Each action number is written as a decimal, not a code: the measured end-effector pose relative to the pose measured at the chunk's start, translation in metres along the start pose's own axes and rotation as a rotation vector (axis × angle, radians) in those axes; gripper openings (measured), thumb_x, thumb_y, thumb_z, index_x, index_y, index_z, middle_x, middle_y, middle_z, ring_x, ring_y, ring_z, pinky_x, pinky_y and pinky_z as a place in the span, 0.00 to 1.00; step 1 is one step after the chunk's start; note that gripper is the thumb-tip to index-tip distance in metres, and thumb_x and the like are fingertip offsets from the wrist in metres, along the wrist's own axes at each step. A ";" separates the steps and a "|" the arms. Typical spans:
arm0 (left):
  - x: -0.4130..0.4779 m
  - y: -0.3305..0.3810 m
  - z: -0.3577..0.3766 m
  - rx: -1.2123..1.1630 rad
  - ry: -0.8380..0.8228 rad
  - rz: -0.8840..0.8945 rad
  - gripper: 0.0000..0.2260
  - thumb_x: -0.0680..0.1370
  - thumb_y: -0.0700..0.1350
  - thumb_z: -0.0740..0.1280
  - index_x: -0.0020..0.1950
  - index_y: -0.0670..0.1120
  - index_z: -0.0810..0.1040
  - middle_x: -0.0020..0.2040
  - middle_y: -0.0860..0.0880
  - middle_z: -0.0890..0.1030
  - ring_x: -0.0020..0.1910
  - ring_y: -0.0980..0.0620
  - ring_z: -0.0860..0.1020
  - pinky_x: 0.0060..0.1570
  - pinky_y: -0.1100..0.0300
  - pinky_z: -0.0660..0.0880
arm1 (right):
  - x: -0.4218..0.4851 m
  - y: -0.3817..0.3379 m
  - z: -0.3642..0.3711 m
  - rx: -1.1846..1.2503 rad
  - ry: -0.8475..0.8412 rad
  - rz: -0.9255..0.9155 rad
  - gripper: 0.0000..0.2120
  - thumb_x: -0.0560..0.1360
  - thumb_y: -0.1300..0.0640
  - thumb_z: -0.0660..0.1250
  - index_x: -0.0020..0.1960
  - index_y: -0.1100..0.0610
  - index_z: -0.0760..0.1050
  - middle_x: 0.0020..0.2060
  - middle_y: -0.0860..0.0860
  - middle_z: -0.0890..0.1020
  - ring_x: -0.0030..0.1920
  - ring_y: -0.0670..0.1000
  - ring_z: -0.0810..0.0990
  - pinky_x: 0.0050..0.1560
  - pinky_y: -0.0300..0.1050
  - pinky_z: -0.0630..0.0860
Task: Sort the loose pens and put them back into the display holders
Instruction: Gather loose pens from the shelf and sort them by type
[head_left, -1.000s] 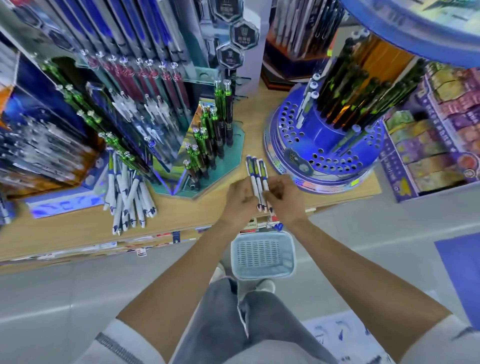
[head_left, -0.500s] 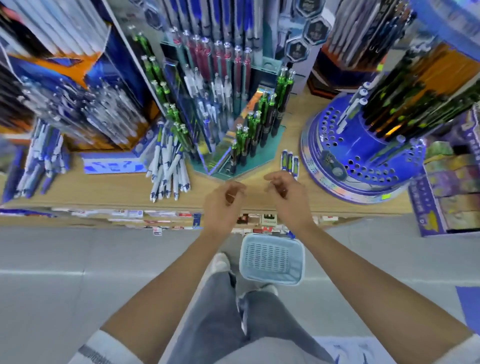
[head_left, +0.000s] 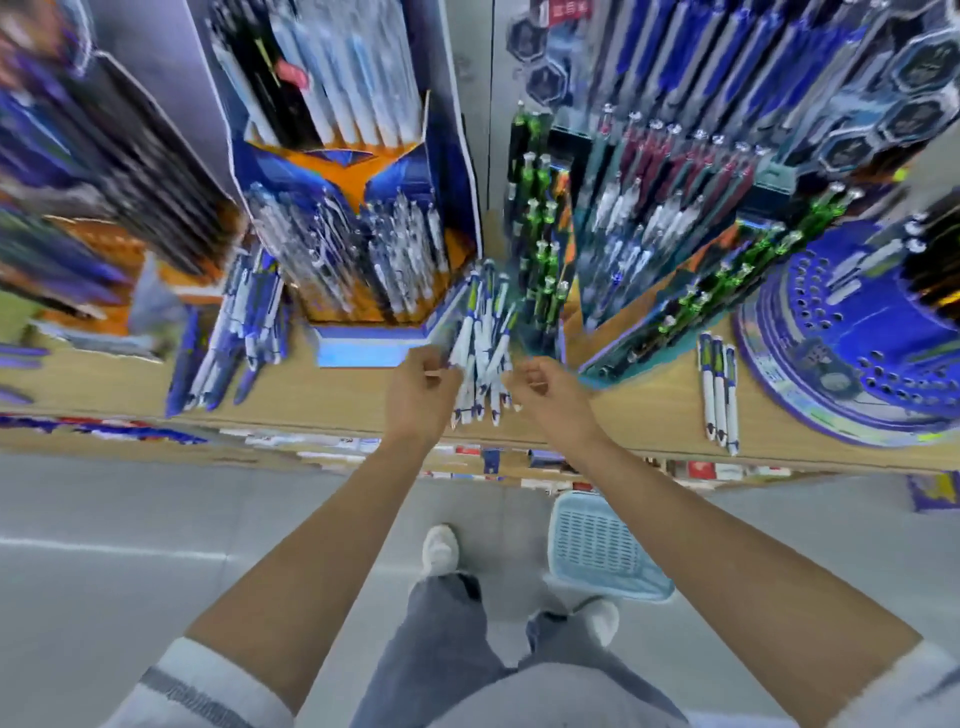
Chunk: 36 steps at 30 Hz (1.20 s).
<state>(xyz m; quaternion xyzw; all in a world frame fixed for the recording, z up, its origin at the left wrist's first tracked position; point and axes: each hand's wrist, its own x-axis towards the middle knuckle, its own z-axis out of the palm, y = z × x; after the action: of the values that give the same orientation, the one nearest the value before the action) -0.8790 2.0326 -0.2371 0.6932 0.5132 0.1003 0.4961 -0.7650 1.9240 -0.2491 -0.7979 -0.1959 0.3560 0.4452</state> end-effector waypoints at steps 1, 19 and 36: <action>0.008 -0.001 -0.002 0.005 -0.076 0.000 0.16 0.78 0.47 0.67 0.63 0.44 0.73 0.51 0.47 0.78 0.50 0.45 0.78 0.50 0.55 0.73 | 0.005 -0.004 0.010 0.002 0.035 0.018 0.15 0.76 0.50 0.68 0.54 0.62 0.76 0.40 0.49 0.76 0.42 0.48 0.75 0.48 0.43 0.71; 0.046 0.000 0.000 0.074 -0.354 0.013 0.16 0.75 0.51 0.70 0.33 0.44 0.72 0.36 0.35 0.80 0.35 0.40 0.78 0.42 0.44 0.77 | 0.018 -0.028 0.035 0.036 0.176 0.204 0.12 0.74 0.54 0.65 0.38 0.63 0.71 0.28 0.54 0.73 0.31 0.53 0.72 0.38 0.49 0.70; 0.049 -0.005 -0.004 -0.073 -0.437 -0.042 0.19 0.83 0.44 0.56 0.71 0.36 0.62 0.31 0.47 0.75 0.26 0.51 0.72 0.24 0.63 0.70 | 0.019 -0.019 0.042 -0.351 0.187 0.116 0.15 0.78 0.45 0.64 0.47 0.58 0.67 0.33 0.50 0.74 0.35 0.54 0.74 0.34 0.46 0.66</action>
<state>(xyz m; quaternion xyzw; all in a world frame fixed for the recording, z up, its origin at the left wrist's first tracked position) -0.8618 2.0745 -0.2572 0.6692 0.4040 -0.0440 0.6221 -0.7833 1.9697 -0.2555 -0.9027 -0.1665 0.2660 0.2944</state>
